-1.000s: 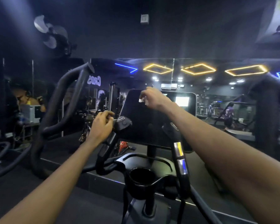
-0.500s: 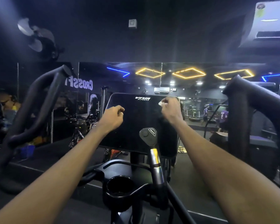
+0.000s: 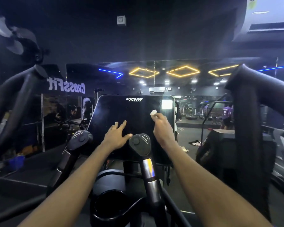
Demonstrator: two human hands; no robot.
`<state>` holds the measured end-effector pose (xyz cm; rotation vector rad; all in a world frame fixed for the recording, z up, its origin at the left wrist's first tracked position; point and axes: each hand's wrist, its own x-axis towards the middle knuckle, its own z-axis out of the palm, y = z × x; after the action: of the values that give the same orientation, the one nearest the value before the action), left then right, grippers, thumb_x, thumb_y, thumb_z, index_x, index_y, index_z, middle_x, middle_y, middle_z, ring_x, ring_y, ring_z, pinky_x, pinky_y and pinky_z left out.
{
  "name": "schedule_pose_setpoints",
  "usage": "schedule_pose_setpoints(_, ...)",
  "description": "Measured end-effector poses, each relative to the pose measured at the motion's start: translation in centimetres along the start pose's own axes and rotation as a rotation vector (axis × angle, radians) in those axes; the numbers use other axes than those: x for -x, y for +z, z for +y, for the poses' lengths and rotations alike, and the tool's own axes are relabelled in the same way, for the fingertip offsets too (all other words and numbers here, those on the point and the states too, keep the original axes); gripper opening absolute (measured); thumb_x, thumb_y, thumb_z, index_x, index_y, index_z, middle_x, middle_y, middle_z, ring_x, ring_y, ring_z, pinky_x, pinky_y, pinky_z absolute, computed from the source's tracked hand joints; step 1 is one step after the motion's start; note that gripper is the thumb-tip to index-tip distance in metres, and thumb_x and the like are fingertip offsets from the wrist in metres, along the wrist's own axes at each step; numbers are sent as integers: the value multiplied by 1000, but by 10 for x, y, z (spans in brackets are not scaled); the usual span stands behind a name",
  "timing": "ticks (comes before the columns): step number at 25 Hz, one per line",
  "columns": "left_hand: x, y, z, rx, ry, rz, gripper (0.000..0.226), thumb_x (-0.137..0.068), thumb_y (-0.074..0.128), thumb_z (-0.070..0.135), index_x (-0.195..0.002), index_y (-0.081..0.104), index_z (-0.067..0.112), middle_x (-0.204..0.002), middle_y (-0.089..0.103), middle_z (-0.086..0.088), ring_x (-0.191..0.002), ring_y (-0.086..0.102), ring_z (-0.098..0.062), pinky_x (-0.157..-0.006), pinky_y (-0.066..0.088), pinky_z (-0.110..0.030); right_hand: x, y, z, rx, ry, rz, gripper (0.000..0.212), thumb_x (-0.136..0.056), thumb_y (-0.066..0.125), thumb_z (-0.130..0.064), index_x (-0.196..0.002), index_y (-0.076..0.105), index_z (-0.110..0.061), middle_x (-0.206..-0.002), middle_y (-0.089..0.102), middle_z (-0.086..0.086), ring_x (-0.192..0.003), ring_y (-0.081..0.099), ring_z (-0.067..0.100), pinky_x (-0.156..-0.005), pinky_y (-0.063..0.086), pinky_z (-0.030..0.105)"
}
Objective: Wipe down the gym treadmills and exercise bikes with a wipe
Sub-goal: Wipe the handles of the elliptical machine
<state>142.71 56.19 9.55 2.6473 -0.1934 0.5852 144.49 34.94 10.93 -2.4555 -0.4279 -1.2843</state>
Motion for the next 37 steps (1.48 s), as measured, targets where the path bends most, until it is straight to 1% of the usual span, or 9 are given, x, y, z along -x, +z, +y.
schedule_pose_setpoints(6,-3,16,-2,-49,47,62,84,-95,52,50,-157,3,24,-164,-2,-16,-150,5,-35,-120,13,-47,32,13,-4,264,-29,-68,54,-104,27,-32,-153,27,-8,-161,25,5,-149,19,18,-123,11,40)
schedule_pose_setpoints(9,-1,23,-1,-63,42,77,87,-93,52,53,-157,0,27,-164,-6,-12,-150,0,-32,-120,9,-50,17,10,-10,277,6,1,48,-102,37,-29,-146,39,-10,-149,43,7,-139,37,22,-118,24,39)
schedule_pose_setpoints(12,-8,15,-1,-79,34,74,90,-90,51,61,-157,0,30,-164,-7,-9,-151,-1,-29,-120,7,-51,-4,4,-19,258,12,58,42,-100,44,-24,-140,45,-9,-131,54,8,-116,53,26,-96,44,37)
schedule_pose_setpoints(16,-16,15,-8,-36,12,19,98,-85,52,67,-155,-9,36,-163,-17,-2,-151,-12,-23,-120,1,-51,-16,25,-32,324,4,-116,60,-103,29,-39,-152,25,-4,-154,32,10,-144,27,26,-119,19,40)
schedule_pose_setpoints(19,-19,20,-14,1,32,17,100,-82,53,69,-154,-11,39,-163,-20,2,-150,-15,-20,-121,0,-51,-39,21,-17,373,159,-124,73,-102,13,-51,-156,0,-5,-164,2,11,-152,2,27,-120,-7,45)
schedule_pose_setpoints(22,-24,20,-17,13,37,15,103,-80,54,72,-154,-11,40,-163,-20,3,-150,-15,-19,-121,0,-51,-59,8,-3,374,302,-96,78,-100,11,-55,-154,-4,-1,-164,-3,15,-151,-2,29,-122,-7,46)
schedule_pose_setpoints(28,-27,20,-17,-18,37,38,104,-79,54,72,-155,-9,39,-164,-16,1,-151,-10,-22,-120,5,-53,-72,22,-18,358,33,-200,76,-100,15,-57,-156,0,-7,-165,-2,7,-152,-3,23,-119,-11,45)
schedule_pose_setpoints(34,-26,16,-12,-5,9,6,104,-80,59,67,-155,-7,37,-164,-16,0,-151,-10,-23,-118,9,-59,-61,8,7,423,310,-113,77,-100,11,-55,-155,-5,-3,-164,-5,12,-151,-5,28,-120,-12,50)
schedule_pose_setpoints(37,-25,15,-9,16,-7,-2,105,-80,62,65,-155,-6,37,-164,-16,1,-151,-10,-22,-116,9,-61,-51,10,-2,345,245,-129,79,-99,16,-57,-156,-2,-5,-164,-5,11,-151,-5,28,-120,-11,49)
